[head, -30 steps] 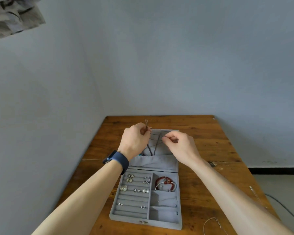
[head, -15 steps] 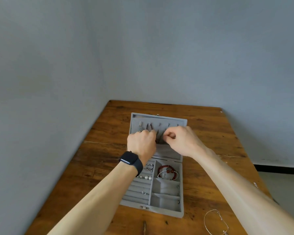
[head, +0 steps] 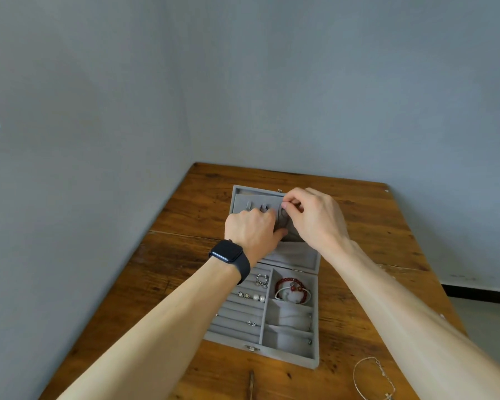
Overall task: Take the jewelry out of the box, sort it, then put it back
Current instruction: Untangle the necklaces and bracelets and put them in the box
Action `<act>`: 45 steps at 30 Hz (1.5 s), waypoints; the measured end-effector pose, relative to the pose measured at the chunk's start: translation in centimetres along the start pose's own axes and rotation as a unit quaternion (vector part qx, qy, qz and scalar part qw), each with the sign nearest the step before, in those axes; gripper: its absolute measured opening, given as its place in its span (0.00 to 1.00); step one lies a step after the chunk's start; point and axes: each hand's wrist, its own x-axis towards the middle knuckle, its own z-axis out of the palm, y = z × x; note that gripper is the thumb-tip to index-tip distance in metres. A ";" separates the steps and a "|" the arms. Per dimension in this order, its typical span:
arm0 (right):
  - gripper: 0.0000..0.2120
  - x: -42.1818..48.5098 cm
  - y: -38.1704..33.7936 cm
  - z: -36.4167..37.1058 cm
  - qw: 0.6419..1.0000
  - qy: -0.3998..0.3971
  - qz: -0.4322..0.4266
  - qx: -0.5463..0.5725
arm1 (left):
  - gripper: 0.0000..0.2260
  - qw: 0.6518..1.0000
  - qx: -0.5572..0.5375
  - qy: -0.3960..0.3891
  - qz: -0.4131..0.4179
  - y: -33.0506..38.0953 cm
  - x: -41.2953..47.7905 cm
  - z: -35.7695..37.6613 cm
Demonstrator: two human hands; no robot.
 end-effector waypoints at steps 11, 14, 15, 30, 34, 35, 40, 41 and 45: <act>0.03 0.6 0.1 1.1 0.999 0.033 0.018 -0.016 | 0.12 1.000 0.023 0.001 -0.010 0.1 0.2 0.7; 0.02 0.3 0.2 1.2 0.999 0.018 0.014 -0.038 | 0.12 1.000 0.022 -0.002 -0.005 0.1 0.2 1.0; 0.02 0.1 0.3 1.2 0.999 0.010 0.010 -0.049 | 0.12 1.000 0.019 -0.001 -0.001 0.1 0.1 1.0; 0.21 -7.3 0.6 0.9 0.991 -0.124 0.040 0.010 | 0.14 0.999 -0.019 -0.020 0.031 -0.4 -1.0 0.5; 0.20 -9.5 0.2 -0.9 0.992 -0.058 0.101 0.054 | 0.12 0.999 -0.030 -0.028 0.033 -0.2 -2.0 -0.4; 0.19 -10.2 0.0 -1.6 0.993 -0.044 0.101 0.053 | 0.12 0.998 -0.037 -0.024 0.033 -0.2 -2.4 -0.7; 0.15 -14.9 -1.7 -5.5 0.994 0.015 0.092 0.052 | 0.15 0.996 -0.088 -0.014 0.017 0.8 -6.1 -2.9; 0.15 -16.2 -2.1 -6.1 0.994 0.024 0.095 0.050 | 0.15 0.995 -0.099 -0.013 0.014 1.2 -7.2 -3.3; 0.14 -22.1 -3.5 -8.3 0.992 0.044 0.112 0.043 | 0.15 0.989 -0.143 -0.022 0.008 3.5 -12.5 -4.4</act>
